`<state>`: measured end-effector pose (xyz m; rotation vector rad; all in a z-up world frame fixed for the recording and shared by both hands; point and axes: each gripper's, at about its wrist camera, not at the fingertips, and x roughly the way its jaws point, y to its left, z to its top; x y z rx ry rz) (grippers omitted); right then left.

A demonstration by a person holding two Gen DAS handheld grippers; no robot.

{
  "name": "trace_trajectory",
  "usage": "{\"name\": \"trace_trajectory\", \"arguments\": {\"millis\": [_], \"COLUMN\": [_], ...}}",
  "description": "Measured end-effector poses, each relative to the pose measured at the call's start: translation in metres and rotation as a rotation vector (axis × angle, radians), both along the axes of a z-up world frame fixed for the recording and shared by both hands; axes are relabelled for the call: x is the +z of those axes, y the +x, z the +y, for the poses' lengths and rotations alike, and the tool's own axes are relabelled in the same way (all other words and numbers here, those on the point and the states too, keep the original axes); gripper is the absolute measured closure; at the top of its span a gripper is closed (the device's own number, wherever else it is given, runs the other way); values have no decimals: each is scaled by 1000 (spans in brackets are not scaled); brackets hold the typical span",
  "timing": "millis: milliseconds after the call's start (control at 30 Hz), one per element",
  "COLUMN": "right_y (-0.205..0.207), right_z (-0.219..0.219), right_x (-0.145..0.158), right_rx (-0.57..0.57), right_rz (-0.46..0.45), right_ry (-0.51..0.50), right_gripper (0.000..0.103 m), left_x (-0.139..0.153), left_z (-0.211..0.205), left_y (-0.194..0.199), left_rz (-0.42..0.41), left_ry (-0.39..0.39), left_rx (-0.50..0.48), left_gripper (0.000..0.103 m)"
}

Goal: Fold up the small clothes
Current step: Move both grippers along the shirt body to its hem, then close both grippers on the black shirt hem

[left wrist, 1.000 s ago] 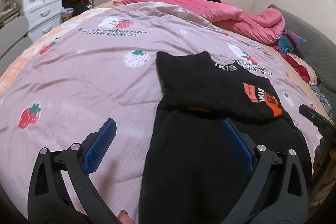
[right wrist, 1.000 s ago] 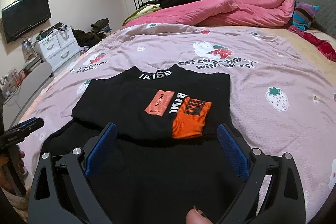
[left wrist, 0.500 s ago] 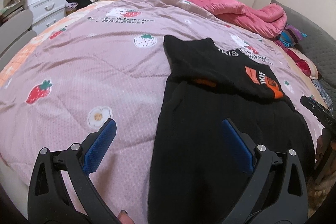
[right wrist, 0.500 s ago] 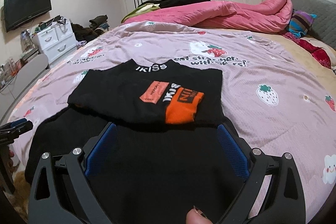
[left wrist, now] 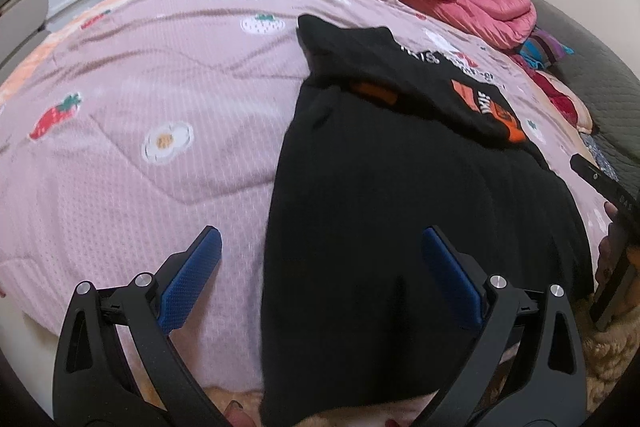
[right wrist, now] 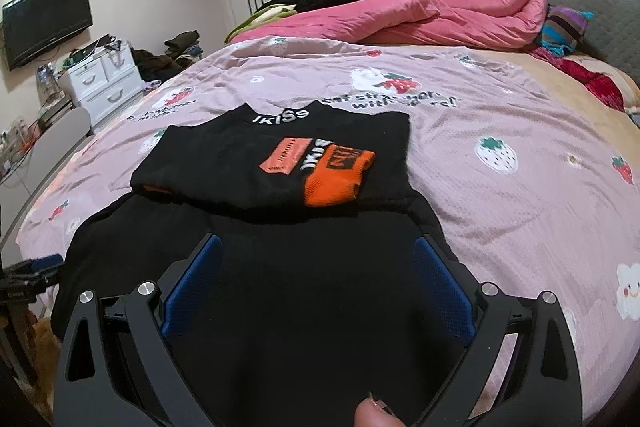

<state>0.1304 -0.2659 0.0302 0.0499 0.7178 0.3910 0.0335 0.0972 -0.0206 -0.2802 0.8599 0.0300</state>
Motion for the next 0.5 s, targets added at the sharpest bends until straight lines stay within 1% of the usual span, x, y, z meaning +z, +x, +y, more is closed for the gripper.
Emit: {"name": "trace_trajectory", "arguments": {"millis": [200, 300, 500], "right_y": [-13, -18, -31], "right_z": [-20, -28, -41], "right_x": [-4, -5, -9], "right_rx": [-38, -49, -55], "right_rz": [35, 48, 103], "right_ry": [50, 77, 116], "right_gripper": [6, 6, 6], "left_x": [-9, -11, -16], "left_z": [1, -3, -12], "left_y": [-16, -24, -37], "left_rz": [20, 22, 41], "left_ry": [-43, -51, -51], "left_rx": [-20, -27, -63], "left_gripper": [9, 10, 25]}}
